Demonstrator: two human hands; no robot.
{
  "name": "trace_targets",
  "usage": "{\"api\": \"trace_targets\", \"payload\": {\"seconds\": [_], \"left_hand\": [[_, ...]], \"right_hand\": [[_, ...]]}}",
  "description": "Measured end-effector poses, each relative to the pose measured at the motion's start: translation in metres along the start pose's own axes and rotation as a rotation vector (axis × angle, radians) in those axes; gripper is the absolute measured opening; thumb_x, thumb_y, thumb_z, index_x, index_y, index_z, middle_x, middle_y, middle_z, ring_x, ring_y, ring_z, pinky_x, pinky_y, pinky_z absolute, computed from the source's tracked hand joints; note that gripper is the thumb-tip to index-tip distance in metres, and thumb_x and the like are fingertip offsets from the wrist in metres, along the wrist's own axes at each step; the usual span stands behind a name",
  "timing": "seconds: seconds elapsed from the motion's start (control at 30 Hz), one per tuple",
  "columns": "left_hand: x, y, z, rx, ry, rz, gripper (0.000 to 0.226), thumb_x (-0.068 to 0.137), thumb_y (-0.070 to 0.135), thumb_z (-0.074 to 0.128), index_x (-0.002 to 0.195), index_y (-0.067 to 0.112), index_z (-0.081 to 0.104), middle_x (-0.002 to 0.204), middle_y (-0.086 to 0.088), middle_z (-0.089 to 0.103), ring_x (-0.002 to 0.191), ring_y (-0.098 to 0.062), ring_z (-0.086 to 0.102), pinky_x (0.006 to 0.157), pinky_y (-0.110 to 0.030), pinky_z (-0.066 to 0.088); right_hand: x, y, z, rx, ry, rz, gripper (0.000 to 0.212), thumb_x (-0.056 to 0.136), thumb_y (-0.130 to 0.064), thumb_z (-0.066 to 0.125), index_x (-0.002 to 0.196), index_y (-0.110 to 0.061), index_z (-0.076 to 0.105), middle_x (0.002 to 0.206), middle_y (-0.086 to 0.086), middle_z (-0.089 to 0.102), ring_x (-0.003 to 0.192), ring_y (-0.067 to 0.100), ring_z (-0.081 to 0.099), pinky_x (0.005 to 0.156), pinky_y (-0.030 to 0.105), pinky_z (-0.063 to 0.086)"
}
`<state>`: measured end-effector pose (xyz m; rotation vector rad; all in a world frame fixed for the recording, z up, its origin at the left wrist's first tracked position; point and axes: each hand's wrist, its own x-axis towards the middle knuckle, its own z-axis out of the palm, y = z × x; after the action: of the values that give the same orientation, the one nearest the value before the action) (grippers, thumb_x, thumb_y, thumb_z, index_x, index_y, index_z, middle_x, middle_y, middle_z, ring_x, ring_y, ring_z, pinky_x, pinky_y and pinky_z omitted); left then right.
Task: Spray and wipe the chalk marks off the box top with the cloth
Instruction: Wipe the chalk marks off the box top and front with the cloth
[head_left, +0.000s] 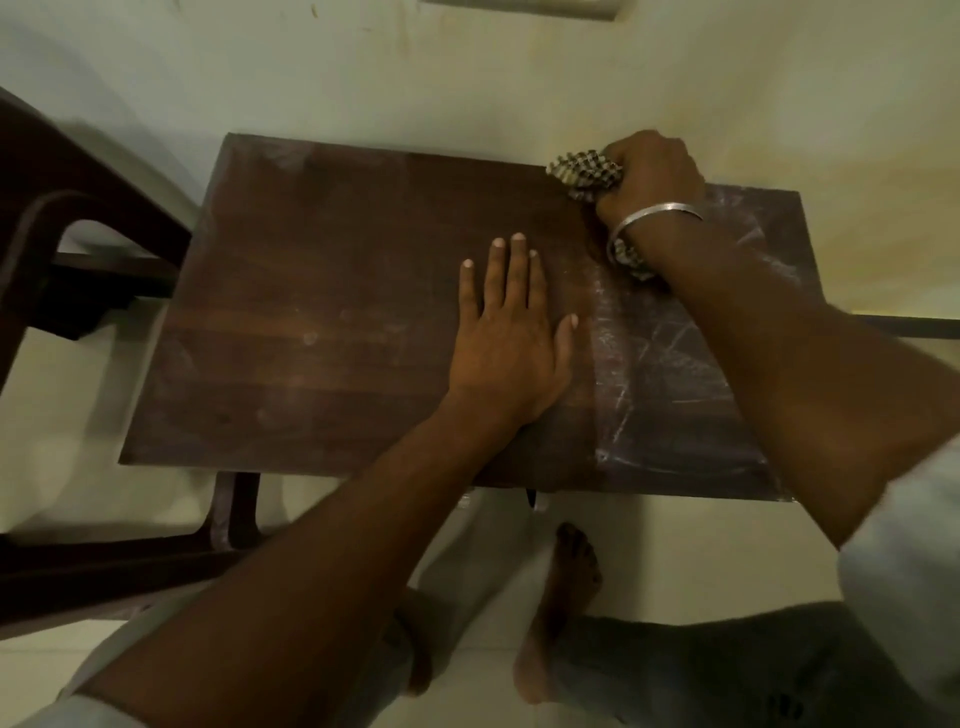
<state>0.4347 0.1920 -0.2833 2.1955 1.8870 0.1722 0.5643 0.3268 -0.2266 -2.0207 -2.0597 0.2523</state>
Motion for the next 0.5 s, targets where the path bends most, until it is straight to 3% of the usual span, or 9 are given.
{"api": "trace_targets", "payload": {"seconds": [0.17, 0.37, 0.5], "left_hand": [[0.001, 0.003, 0.002, -0.007, 0.025, -0.007, 0.077, 0.098, 0.050, 0.011, 0.157, 0.001, 0.005, 0.165, -0.018, -0.003, 0.153, -0.030, -0.009, 0.123, -0.054, -0.004], [-0.001, 0.008, 0.005, 0.016, 0.037, -0.004, 0.071, 0.102, 0.046, 0.016, 0.156, 0.001, 0.008, 0.165, -0.018, 0.000, 0.154, -0.030, -0.006, 0.122, -0.055, -0.003], [-0.004, 0.007, 0.005, -0.011, 0.070, 0.008, 0.071, 0.100, 0.046, 0.014, 0.157, 0.003, 0.012, 0.165, -0.018, 0.006, 0.154, -0.030, -0.002, 0.123, -0.055, -0.001]], "right_hand": [[-0.056, 0.008, 0.002, 0.044, -0.038, -0.088, 0.032, 0.071, -0.017, 0.069, 0.101, -0.025, 0.074, 0.099, 0.007, 0.073, 0.092, 0.032, 0.066, 0.076, 0.037, 0.055], [-0.034, -0.002, -0.007, 0.004, -0.060, -0.047, 0.037, 0.078, -0.023, 0.071, 0.115, -0.024, 0.068, 0.120, 0.009, 0.065, 0.110, 0.033, 0.059, 0.089, 0.042, 0.051], [-0.066, -0.001, -0.004, 0.034, -0.064, -0.035, 0.030, 0.075, -0.018, 0.069, 0.104, -0.026, 0.072, 0.108, 0.006, 0.070, 0.102, 0.031, 0.063, 0.082, 0.038, 0.053]]}}
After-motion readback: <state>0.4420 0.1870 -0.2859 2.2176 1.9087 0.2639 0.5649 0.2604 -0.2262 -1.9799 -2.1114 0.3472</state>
